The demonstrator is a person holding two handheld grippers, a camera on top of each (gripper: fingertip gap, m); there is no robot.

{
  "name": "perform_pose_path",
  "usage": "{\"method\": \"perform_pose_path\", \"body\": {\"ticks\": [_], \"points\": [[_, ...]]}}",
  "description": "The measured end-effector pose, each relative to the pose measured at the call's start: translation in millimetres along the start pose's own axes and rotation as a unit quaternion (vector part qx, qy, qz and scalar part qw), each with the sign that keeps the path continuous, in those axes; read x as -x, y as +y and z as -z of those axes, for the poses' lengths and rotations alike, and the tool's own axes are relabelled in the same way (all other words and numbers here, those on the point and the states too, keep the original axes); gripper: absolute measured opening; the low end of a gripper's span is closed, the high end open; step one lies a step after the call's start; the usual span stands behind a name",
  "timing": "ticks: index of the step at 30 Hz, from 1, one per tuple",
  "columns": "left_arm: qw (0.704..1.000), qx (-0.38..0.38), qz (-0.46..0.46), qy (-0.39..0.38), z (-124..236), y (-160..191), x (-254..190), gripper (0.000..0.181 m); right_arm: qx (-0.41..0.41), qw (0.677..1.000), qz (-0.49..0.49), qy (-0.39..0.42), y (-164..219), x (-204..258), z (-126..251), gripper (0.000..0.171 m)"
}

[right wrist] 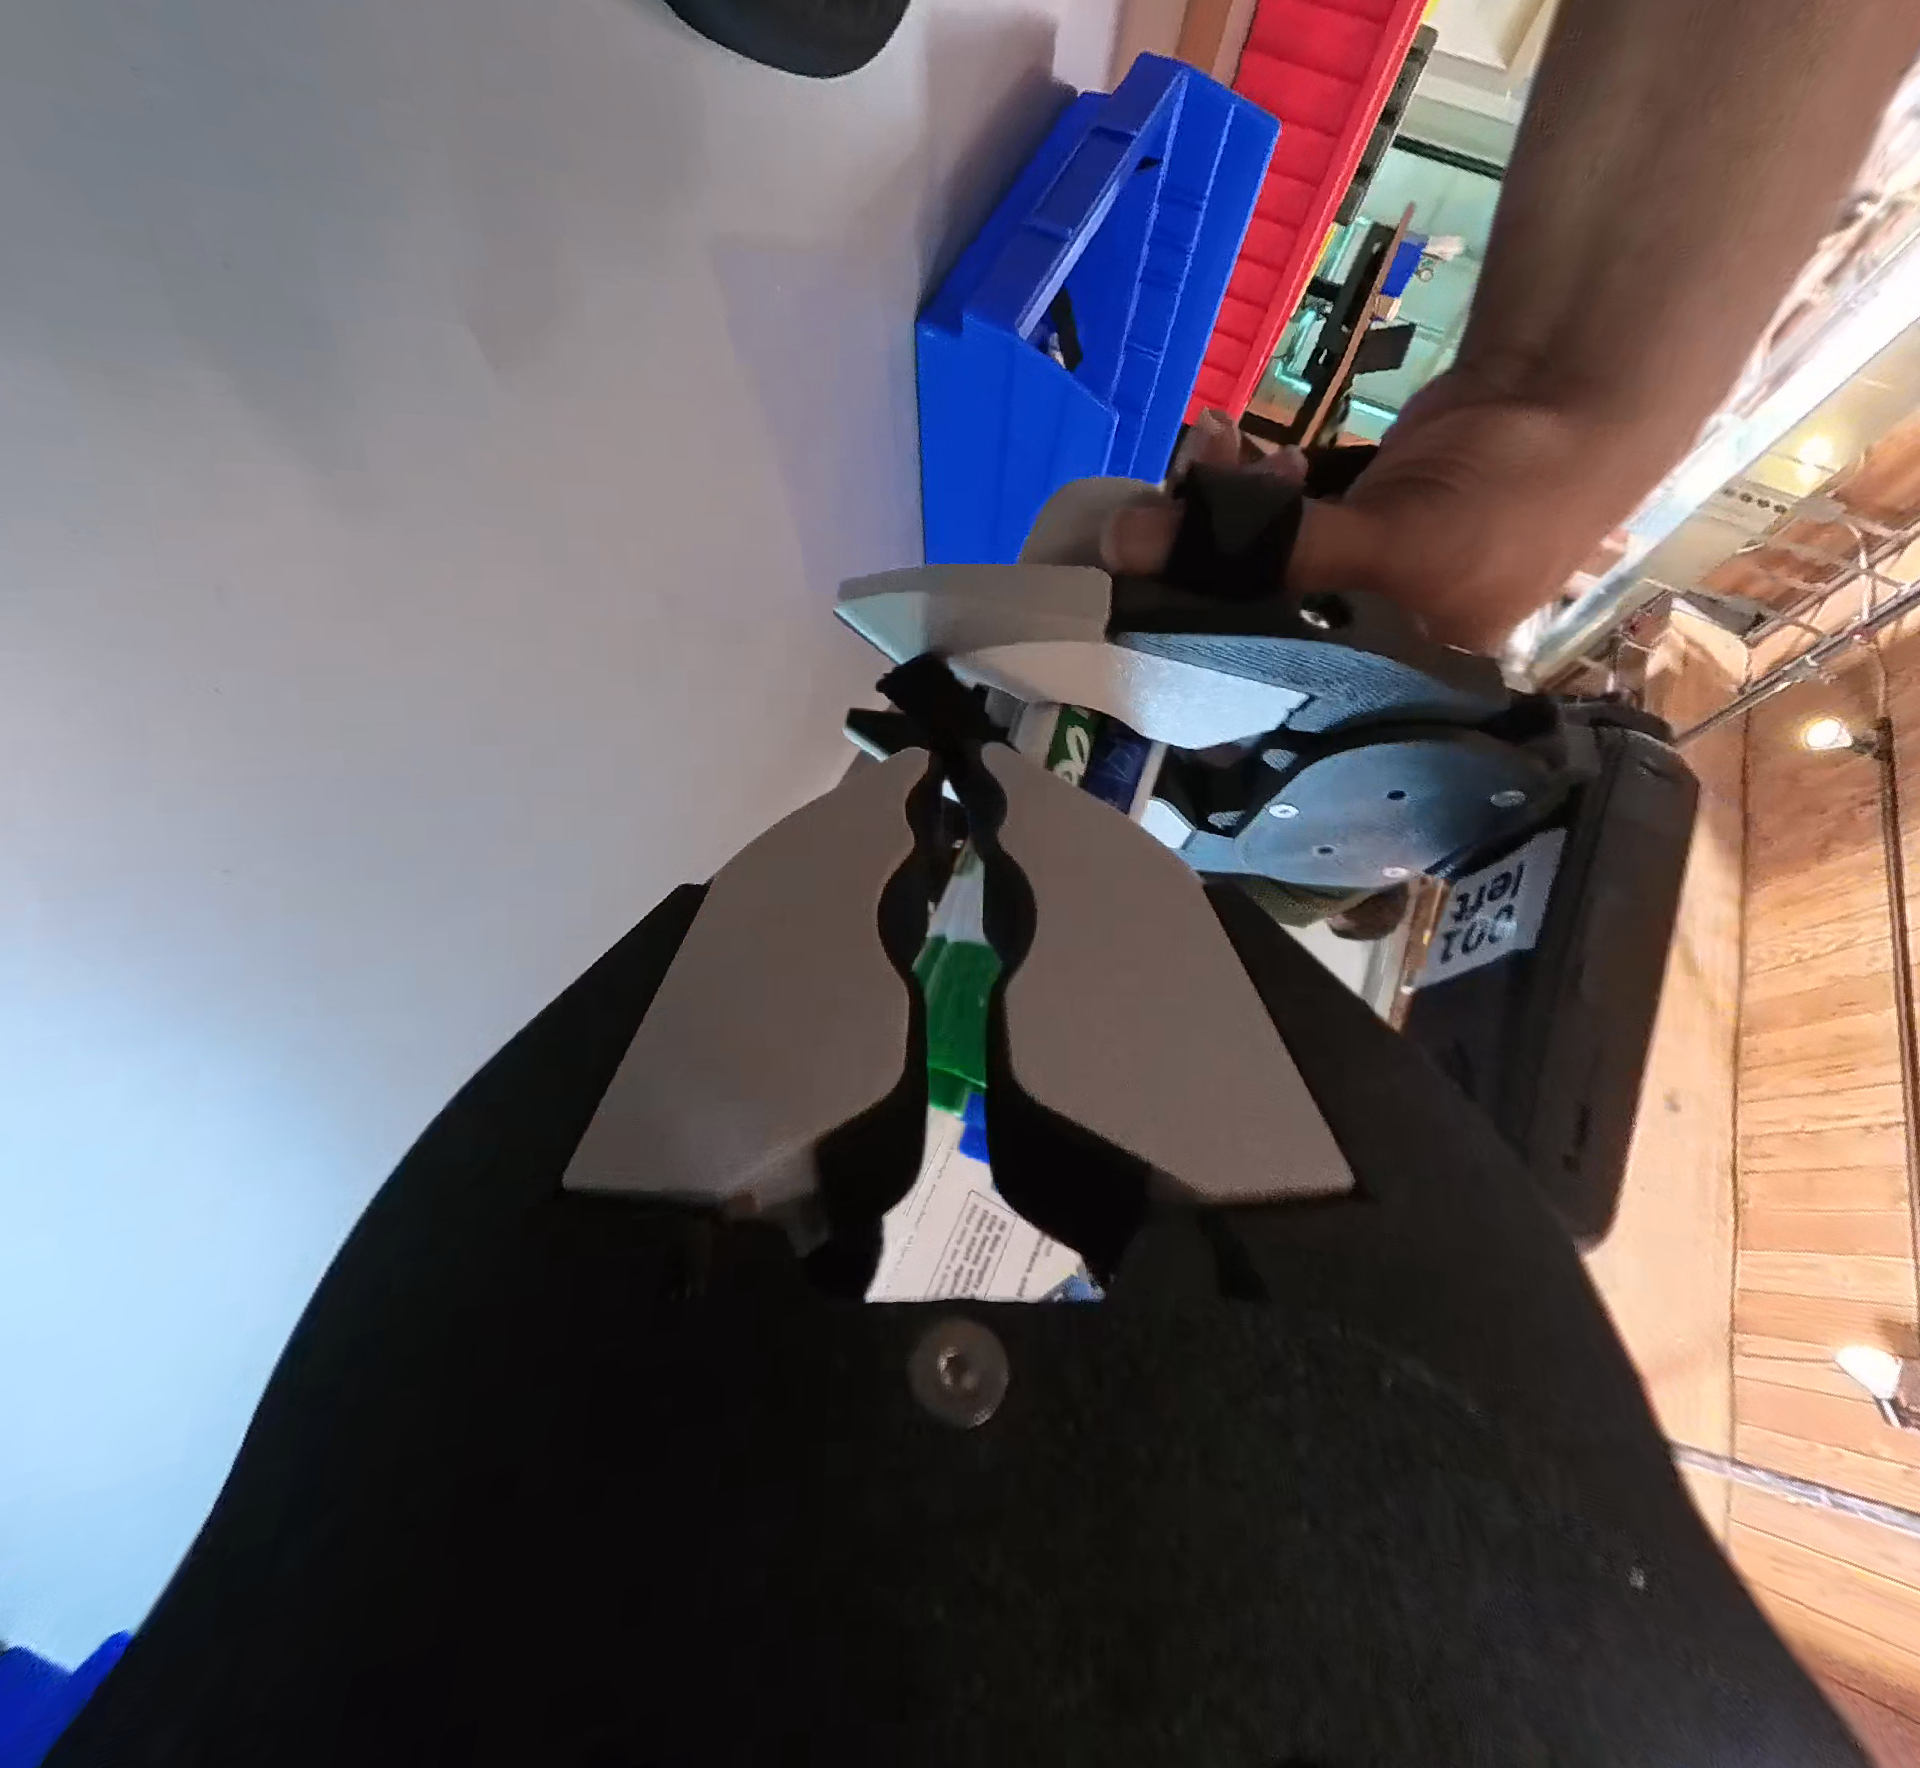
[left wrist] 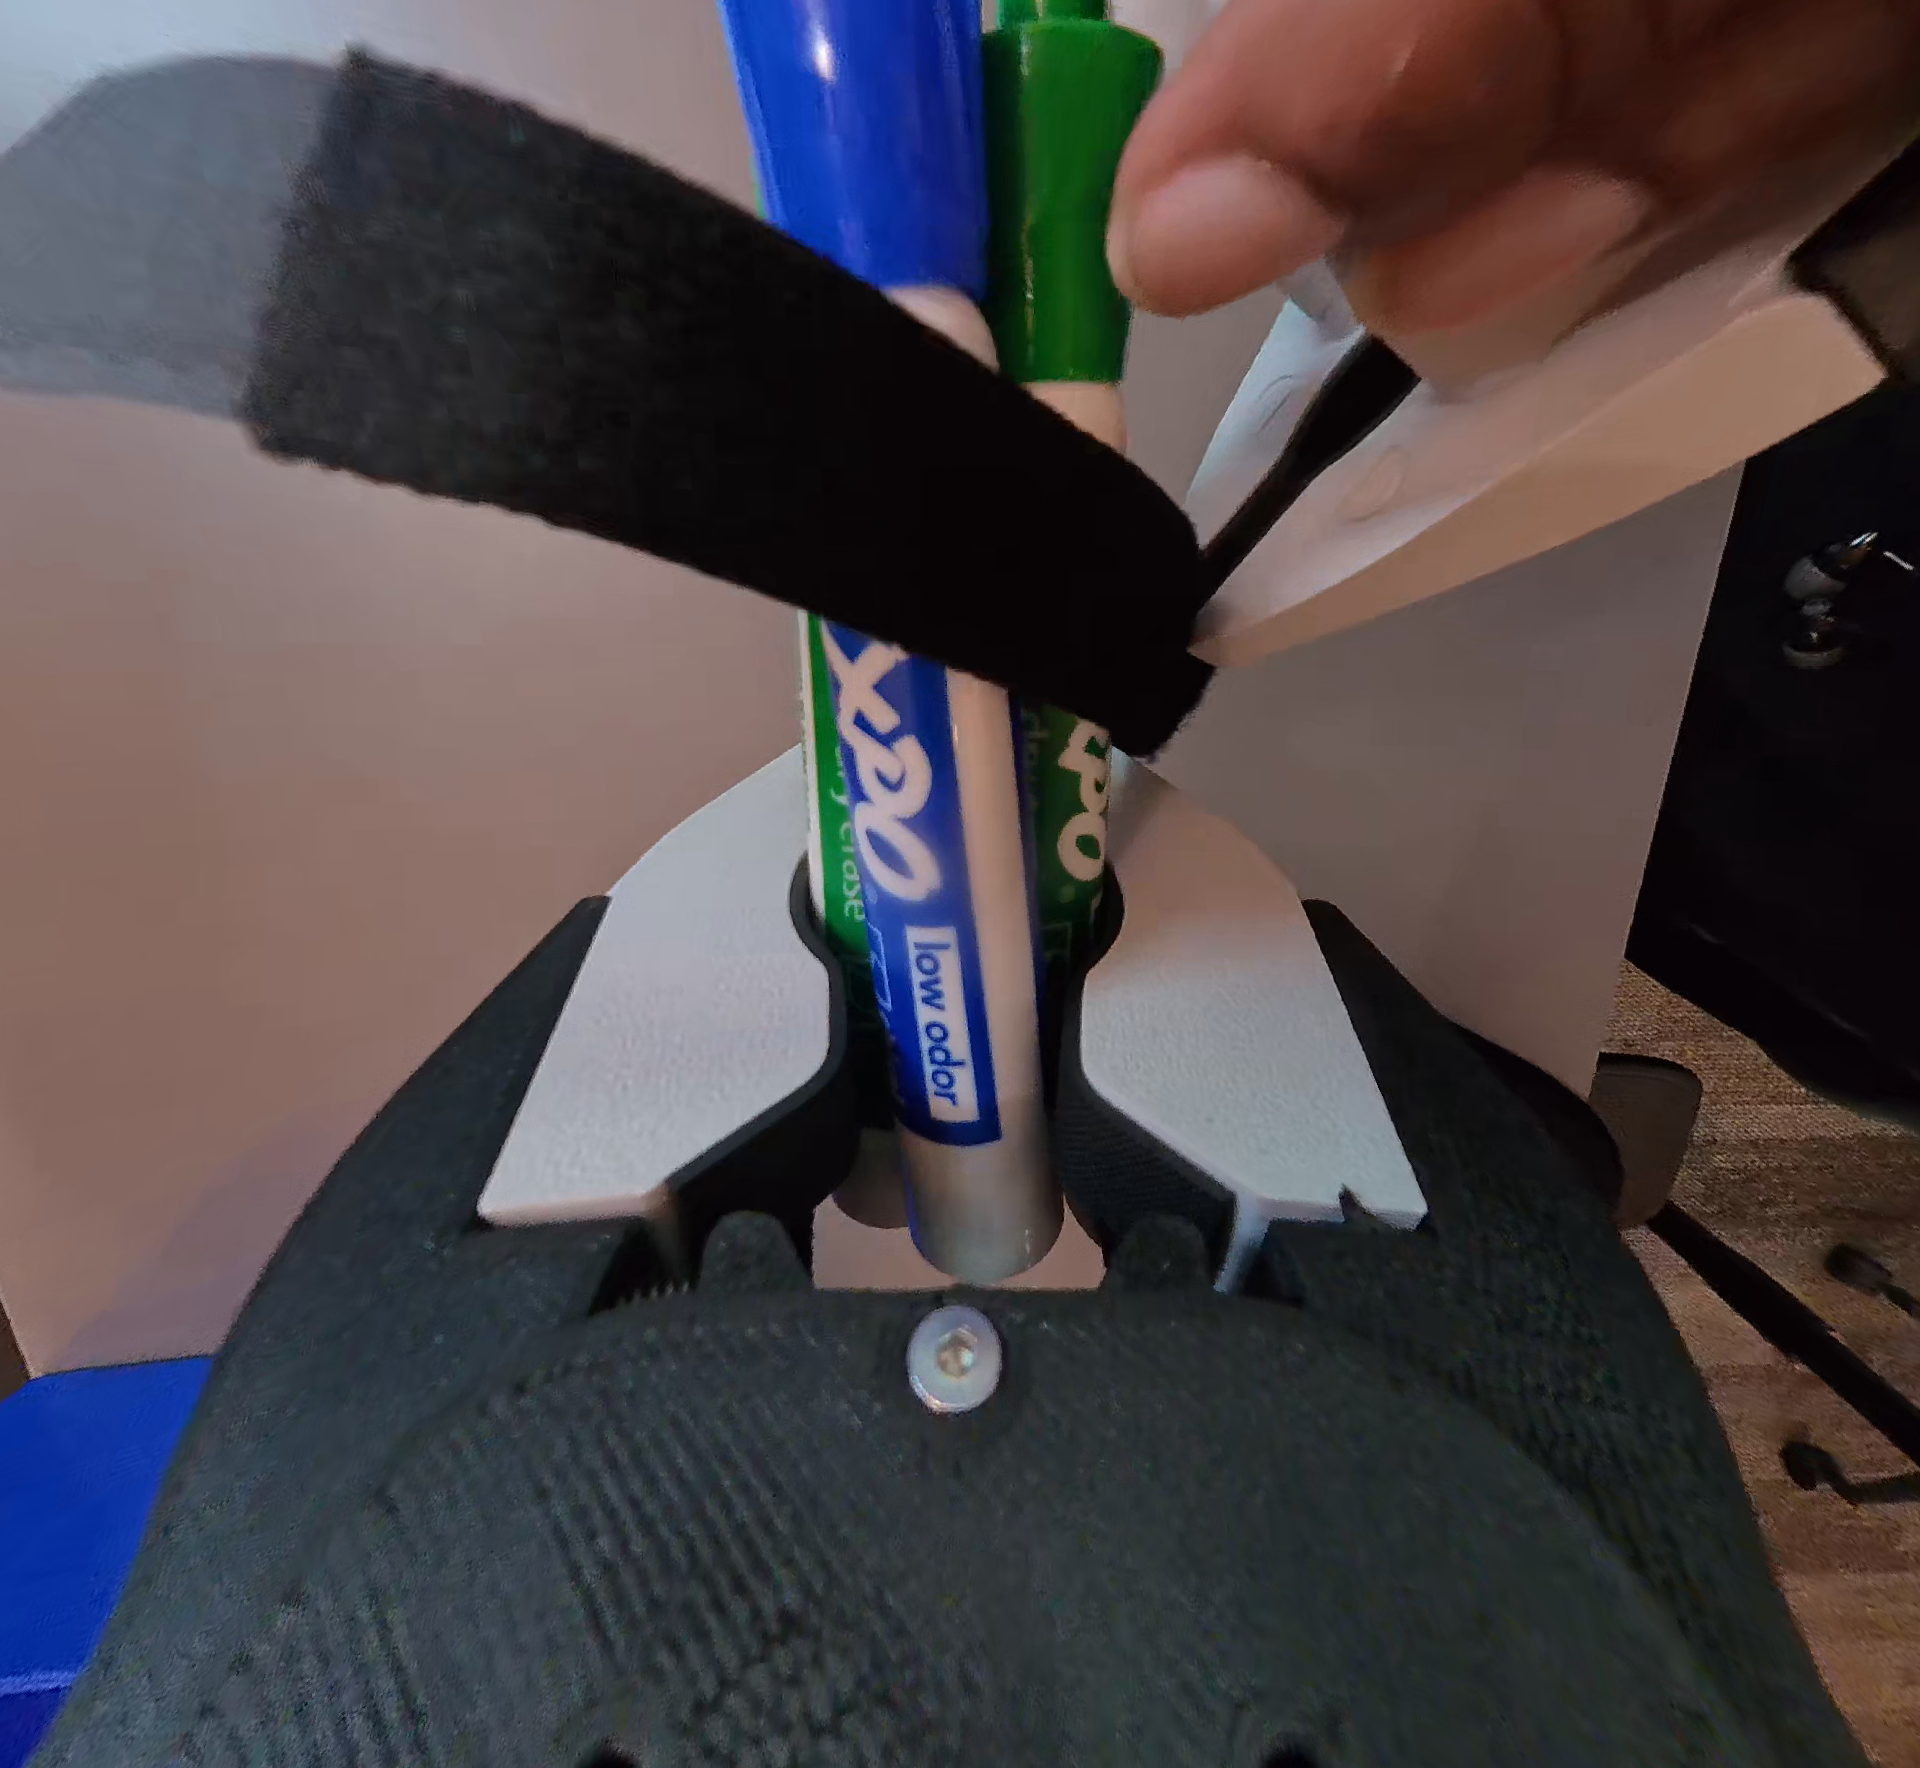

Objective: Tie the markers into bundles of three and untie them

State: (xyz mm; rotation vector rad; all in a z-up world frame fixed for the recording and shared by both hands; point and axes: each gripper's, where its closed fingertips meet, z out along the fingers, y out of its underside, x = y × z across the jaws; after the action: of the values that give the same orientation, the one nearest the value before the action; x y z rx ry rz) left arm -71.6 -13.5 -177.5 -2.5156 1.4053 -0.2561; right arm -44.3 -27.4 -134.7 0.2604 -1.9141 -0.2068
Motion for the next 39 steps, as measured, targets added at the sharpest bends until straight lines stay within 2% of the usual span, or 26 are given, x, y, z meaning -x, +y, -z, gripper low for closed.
{"method": "perform_pose_path", "body": {"ticks": [9,13,15,17,20,21,22,23,24,26,35,37,39], "points": [[1.000,-0.002,-0.009,-0.004,-0.9,-1.1,1.2,0.043,0.000,1.000,-0.028,-0.005,0.6,0.6,3.0,0.008],[1.000,-0.003,-0.007,-0.002,-1.2,-1.3,1.4,0.042,-0.002,0.998,-0.058,-0.010,1.7,1.3,4.2,0.016],[1.000,-0.003,-0.005,-0.002,-1.4,-0.9,2.0,0.042,-0.012,0.993,-0.117,-0.020,0.2,-0.1,6.5,0.026],[1.000,-0.002,0.002,-0.005,-1.6,0.6,4.1,0.043,-0.038,0.966,-0.252,-0.043,-3.4,-5.8,12.6,0.044],[1.000,-0.002,0.014,-0.006,-2.5,3.1,6.3,0.042,-0.052,0.870,-0.489,-0.039,12.9,-29.9,19.7,0.070],[1.000,-0.002,0.017,-0.007,-3.4,3.3,6.3,0.043,-0.023,0.837,-0.546,-0.034,27.5,-29.3,14.7,0.066],[1.000,-0.004,0.020,-0.002,-4.2,2.0,4.8,0.043,-0.003,0.822,-0.568,-0.050,33.7,-18.9,7.2,0.063],[1.000,-0.009,0.023,0.008,-4.7,-0.5,1.6,0.043,0.029,0.830,-0.556,-0.045,42.2,-7.5,0.4,0.043],[1.000,-0.004,0.027,0.009,-5.5,-0.2,1.2,0.043,0.038,0.848,-0.529,-0.028,45.1,-4.2,-3.0,0.040],[1.000,0.006,0.020,0.002,-7.3,3.3,4.1,0.043,0.040,0.855,-0.517,-0.026,43.3,-3.7,-5.0,0.038],[1.000,0.009,0.017,0.000,-5.7,4.5,6.6,0.043,0.031,0.857,-0.514,-0.020,45.2,-5.7,-6.2,0.039],[1.000,0.016,0.011,-0.007,-7.1,7.0,8.2,0.043,0.016,0.857,-0.514,-0.018,41.8,-8.9,-2.5,0.054],[1.000,0.024,0.009,-0.014,-7.9,10.9,10.5,0.043,-0.023,0.852,-0.523,-0.007,36.1,-19.4,10.5,0.057]]}}
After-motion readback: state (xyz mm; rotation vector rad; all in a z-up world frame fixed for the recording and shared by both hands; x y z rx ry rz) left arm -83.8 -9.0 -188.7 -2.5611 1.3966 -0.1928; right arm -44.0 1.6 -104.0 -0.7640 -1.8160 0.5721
